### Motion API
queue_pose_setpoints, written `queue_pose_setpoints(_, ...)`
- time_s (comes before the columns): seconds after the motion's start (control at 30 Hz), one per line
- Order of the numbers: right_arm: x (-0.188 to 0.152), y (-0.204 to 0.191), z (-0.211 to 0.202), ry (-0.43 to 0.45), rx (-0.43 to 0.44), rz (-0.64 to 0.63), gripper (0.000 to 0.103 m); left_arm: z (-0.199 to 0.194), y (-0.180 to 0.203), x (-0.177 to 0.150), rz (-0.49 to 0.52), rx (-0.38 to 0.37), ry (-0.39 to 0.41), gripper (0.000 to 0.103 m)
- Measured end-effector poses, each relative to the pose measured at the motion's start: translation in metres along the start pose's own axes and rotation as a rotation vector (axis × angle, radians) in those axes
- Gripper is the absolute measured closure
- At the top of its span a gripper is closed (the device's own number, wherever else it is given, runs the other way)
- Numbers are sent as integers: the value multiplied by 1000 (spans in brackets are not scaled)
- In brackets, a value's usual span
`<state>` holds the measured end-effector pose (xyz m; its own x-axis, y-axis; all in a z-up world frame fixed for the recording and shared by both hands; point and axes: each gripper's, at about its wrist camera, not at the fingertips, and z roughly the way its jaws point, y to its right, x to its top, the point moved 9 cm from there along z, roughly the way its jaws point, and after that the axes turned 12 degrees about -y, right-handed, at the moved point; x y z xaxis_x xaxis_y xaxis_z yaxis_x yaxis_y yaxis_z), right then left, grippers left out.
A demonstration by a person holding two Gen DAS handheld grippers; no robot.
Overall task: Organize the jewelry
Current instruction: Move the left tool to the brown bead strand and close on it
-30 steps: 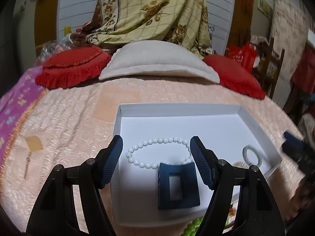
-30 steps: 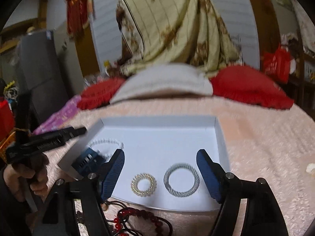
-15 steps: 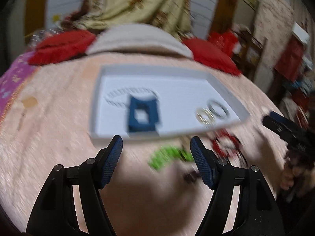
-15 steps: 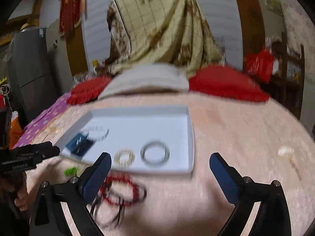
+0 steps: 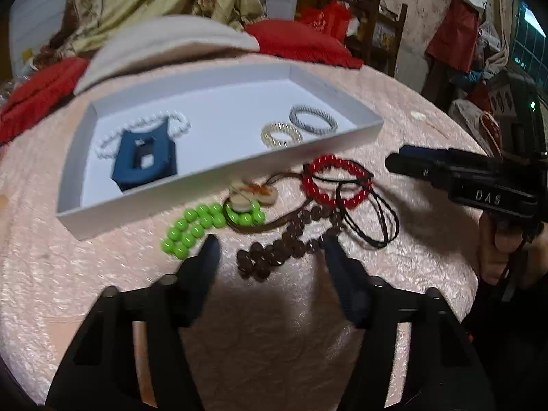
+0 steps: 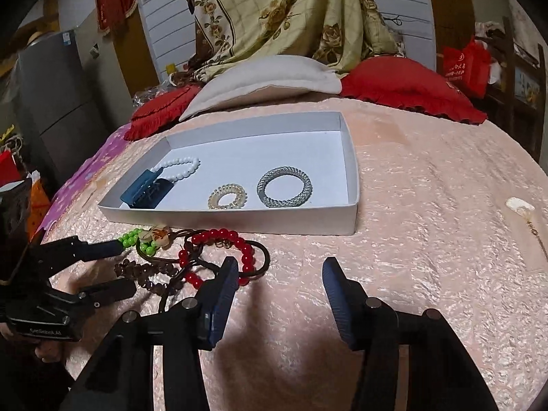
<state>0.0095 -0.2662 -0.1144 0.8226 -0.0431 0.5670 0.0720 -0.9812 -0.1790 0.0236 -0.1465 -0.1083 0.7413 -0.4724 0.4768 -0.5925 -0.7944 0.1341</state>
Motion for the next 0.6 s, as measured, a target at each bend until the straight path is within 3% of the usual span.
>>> queue_pose_setpoints(0.27, -1, -13, 9, -41, 46, -33, 53, 2, 0, -1, 18, 18, -20, 51)
queue_pose_setpoints(0.3, -2, -17, 11, -49, 62, -41, 53, 2, 0, -1, 20, 22, -21, 54)
queue_pose_setpoints(0.33, -4, -21, 12, -56, 77, -53, 53, 1, 0, -2, 18, 29, -20, 67)
queue_pose_setpoints(0.37, -5, -26, 13, -62, 87, -68, 53, 2, -2, -1, 16, 49, -20, 92)
queue_pose_setpoints(0.6, -12, -44, 25, -108, 95, -126, 67, -1, -9, -6, -16, 33, -25, 95)
